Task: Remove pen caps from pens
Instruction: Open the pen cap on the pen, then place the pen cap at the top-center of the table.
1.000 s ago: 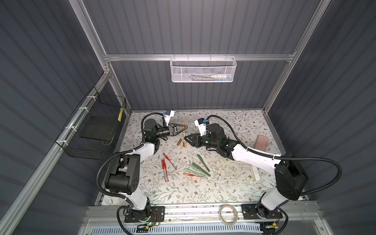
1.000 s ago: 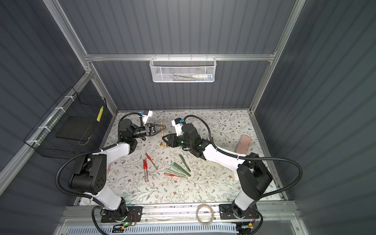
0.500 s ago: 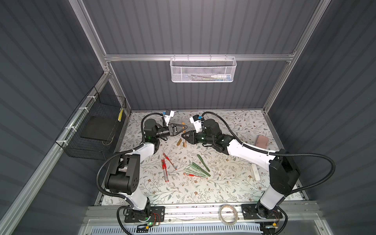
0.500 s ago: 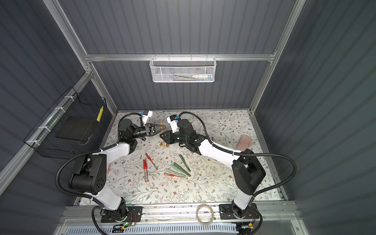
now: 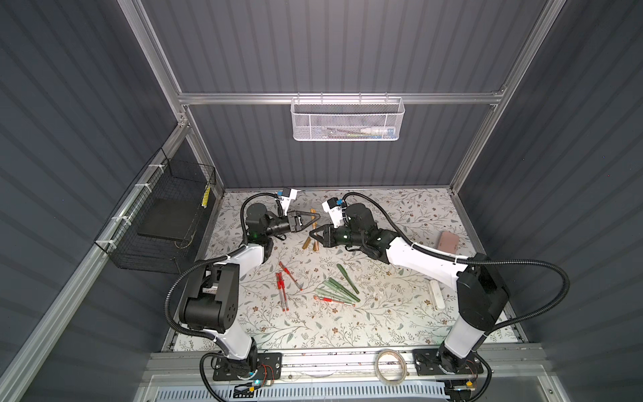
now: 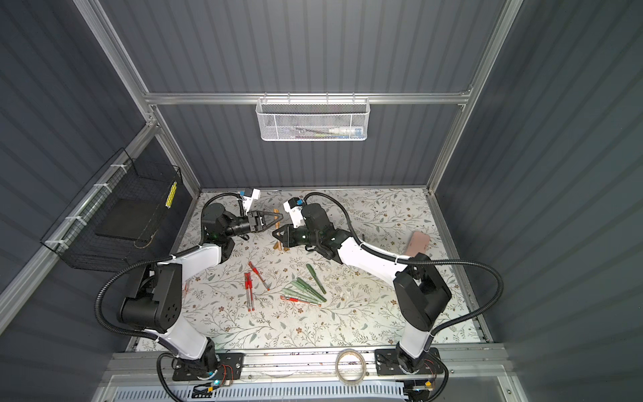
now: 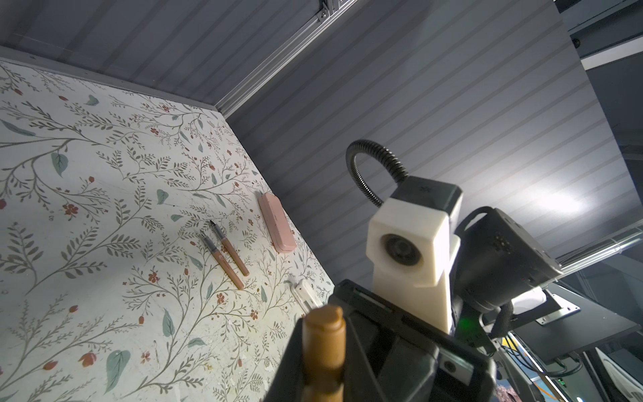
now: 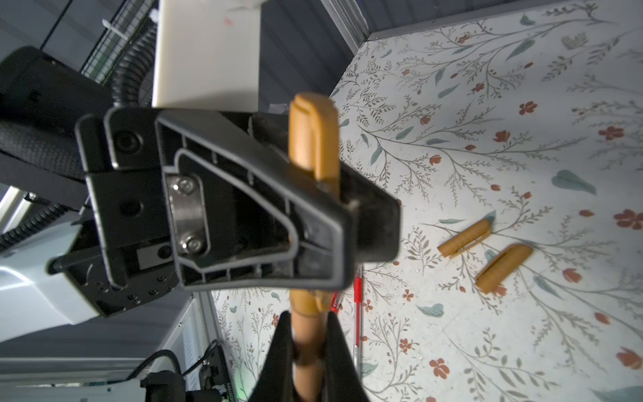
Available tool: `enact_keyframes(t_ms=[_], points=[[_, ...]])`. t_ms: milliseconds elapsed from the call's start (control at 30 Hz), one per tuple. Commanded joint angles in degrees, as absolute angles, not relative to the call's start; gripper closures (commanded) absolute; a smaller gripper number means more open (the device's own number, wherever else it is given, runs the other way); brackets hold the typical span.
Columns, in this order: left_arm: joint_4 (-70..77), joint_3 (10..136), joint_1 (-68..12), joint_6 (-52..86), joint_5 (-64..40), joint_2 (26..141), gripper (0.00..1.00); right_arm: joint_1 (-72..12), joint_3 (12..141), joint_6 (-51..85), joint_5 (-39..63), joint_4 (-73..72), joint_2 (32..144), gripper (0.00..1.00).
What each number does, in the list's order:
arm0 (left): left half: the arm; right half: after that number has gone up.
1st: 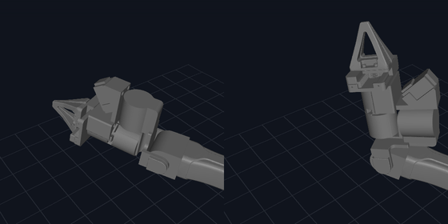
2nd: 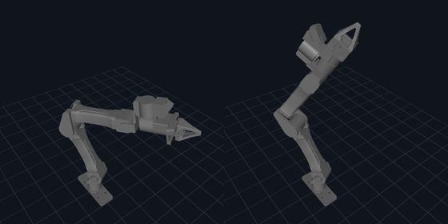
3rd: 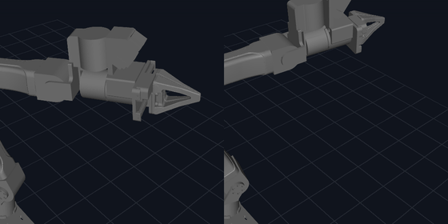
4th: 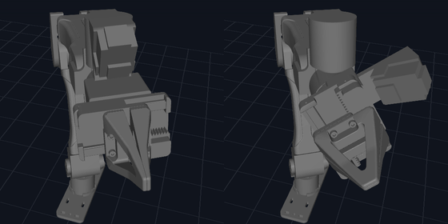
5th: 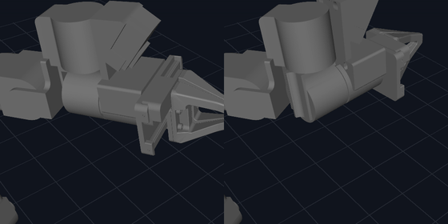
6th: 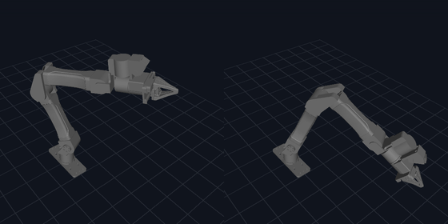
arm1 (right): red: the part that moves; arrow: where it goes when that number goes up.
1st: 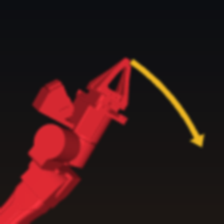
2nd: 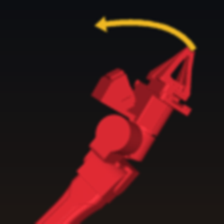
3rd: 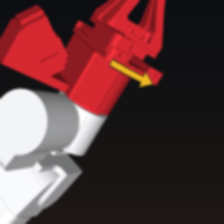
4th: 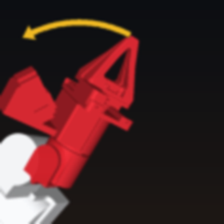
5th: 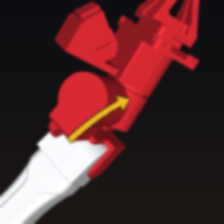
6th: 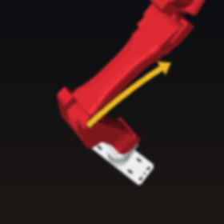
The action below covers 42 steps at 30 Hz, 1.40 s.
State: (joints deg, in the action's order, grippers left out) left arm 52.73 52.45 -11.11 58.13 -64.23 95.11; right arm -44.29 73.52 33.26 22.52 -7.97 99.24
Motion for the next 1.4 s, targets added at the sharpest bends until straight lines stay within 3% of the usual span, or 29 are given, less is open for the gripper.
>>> enact_keyframes(t_ms=[0,300,467,633,1033,1367], points=[[52.88,54.14,-11.04,57.57,-64.44,94.27,1.0,-44.12,74.05,32.64,22.71,-7.05,99.86,1.0],[58.19,66.31,-1.59,64.4,-60.87,98.45,1.0,-45.32,59.44,36.76,23.38,-12.81,94.6,1.0],[23.46,84.39,1.22,35.86,-57.78,100.07,1.0,-46.05,50.43,36.66,22.61,-14.72,89.28,1.0],[3.04,93.15,0.88,24.84,-50.82,103.01,1.0,-45.71,44.51,36.43,17.21,-12.7,82.24,1.0],[-29.93,90.58,-9.04,-1.32,-30.77,103.49,1.0,-37.06,48.47,30.63,5.39,11.64,72.79,1.0],[-31.32,88.55,-10.81,-4.31,-16.97,112.03,1.0,-29.01,58.67,25.61,2.11,23.83,80.01,1.0]])
